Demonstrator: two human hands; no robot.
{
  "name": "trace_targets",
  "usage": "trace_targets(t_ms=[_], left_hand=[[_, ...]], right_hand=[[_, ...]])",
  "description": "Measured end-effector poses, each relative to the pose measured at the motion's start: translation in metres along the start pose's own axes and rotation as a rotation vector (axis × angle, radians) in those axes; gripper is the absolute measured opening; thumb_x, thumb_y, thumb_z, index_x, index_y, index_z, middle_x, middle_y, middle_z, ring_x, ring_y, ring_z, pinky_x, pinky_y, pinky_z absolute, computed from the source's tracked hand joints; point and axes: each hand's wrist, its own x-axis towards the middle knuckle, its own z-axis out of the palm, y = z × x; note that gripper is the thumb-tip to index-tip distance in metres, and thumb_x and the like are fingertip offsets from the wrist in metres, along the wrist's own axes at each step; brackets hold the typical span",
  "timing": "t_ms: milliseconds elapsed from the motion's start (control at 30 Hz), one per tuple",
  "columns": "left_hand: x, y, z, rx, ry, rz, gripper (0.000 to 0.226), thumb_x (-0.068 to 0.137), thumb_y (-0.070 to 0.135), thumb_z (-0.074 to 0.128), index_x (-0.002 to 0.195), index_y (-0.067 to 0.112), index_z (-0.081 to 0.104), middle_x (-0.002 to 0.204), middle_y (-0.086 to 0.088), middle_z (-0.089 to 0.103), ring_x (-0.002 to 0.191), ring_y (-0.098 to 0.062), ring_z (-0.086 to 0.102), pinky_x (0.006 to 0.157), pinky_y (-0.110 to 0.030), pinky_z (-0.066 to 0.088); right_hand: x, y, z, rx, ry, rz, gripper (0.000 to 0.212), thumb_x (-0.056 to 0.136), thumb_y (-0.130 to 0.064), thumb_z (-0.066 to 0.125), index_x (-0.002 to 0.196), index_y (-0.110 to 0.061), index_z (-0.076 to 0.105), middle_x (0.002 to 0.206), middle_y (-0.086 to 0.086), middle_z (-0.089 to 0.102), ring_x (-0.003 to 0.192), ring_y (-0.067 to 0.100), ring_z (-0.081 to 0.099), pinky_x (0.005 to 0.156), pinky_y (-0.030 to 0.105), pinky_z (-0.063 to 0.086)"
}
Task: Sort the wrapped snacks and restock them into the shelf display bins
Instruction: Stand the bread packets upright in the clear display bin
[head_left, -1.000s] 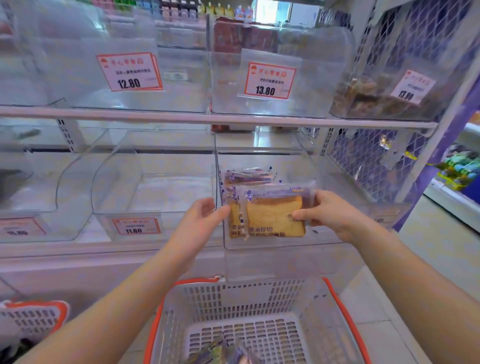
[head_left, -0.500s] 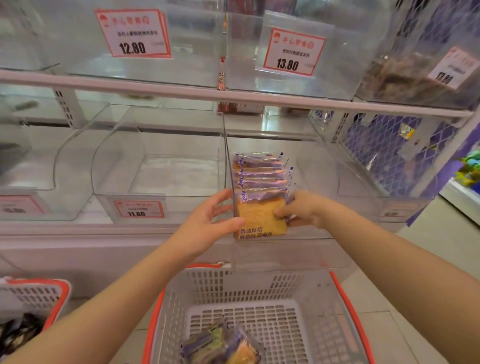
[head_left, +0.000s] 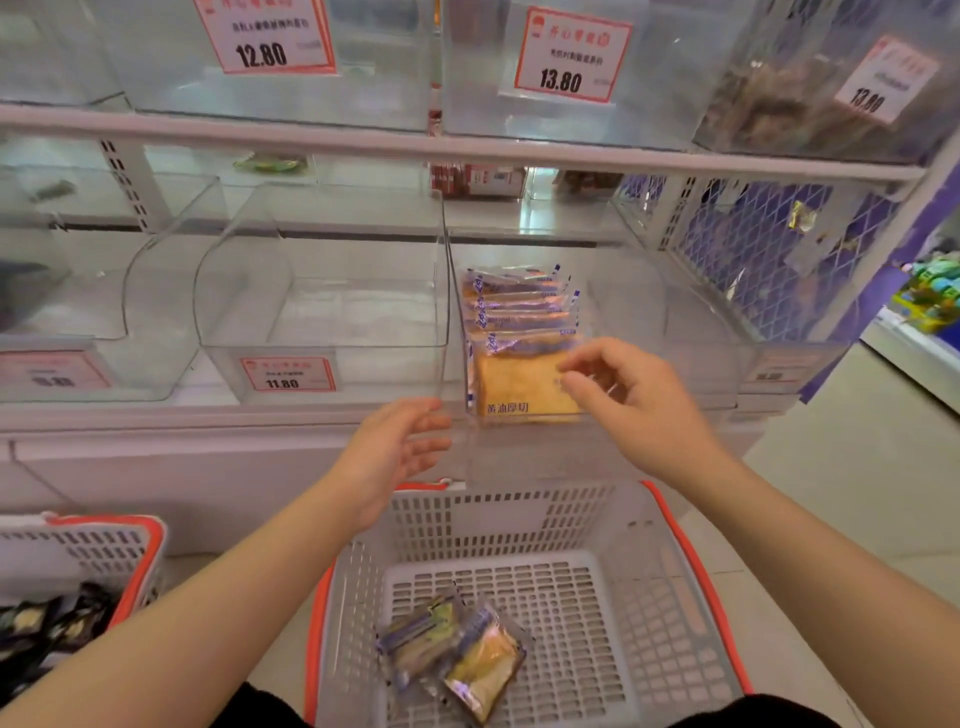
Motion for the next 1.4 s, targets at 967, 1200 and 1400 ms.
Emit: trace_targets(t_ms=[967, 1200, 1400], left_hand=[[0.032, -0.353, -0.092, 1.843, -0.236, -0.274, 0.067, 0.095, 0.03, 0.044, 0.146, 0.007, 0.008, 0.154, -0.014, 0.011, 0.141, -0.03, 0.016, 0.107, -0.04, 0.029], [0.063, -0.358, -0.097, 1.863, -0.244, -0.23, 0.103, 0.077, 0.043, 0.068, 0.146, 0.005, 0.001, 0.144, -0.016, 0.026, 0.136, -0.031, 0.024, 0.112, -0.038, 0.02], [0.073, -0.332, -0.09, 1.879, -0.278, -0.263, 0.086, 0.073, 0.062, 0.06, 0.132, 0.008, 0.028, 0.13, -0.014, 0.041, 0.119, -0.03, 0.043, 0.099, -0.041, 0.034]], right_hand=[[-0.167, 0.225, 0.191, -0.258, -0.948, 0.781, 0.026, 0.097, -0.023, 0.042, 0.102, -0.003, 0.058, 0.1, 0.017, 0.063, 0.086, 0.031, 0.059, 0.072, 0.036, 0.045], [-0.166, 0.229, 0.191, -0.235, -0.931, 0.807, 0.027, 0.096, -0.017, 0.041, 0.101, 0.003, 0.058, 0.102, 0.022, 0.063, 0.095, 0.037, 0.058, 0.085, 0.045, 0.048], [-0.17, 0.228, 0.185, -0.188, -0.828, 0.843, 0.024, 0.095, -0.019, 0.045, 0.099, -0.001, 0.061, 0.097, 0.018, 0.065, 0.09, 0.032, 0.061, 0.082, 0.042, 0.051]])
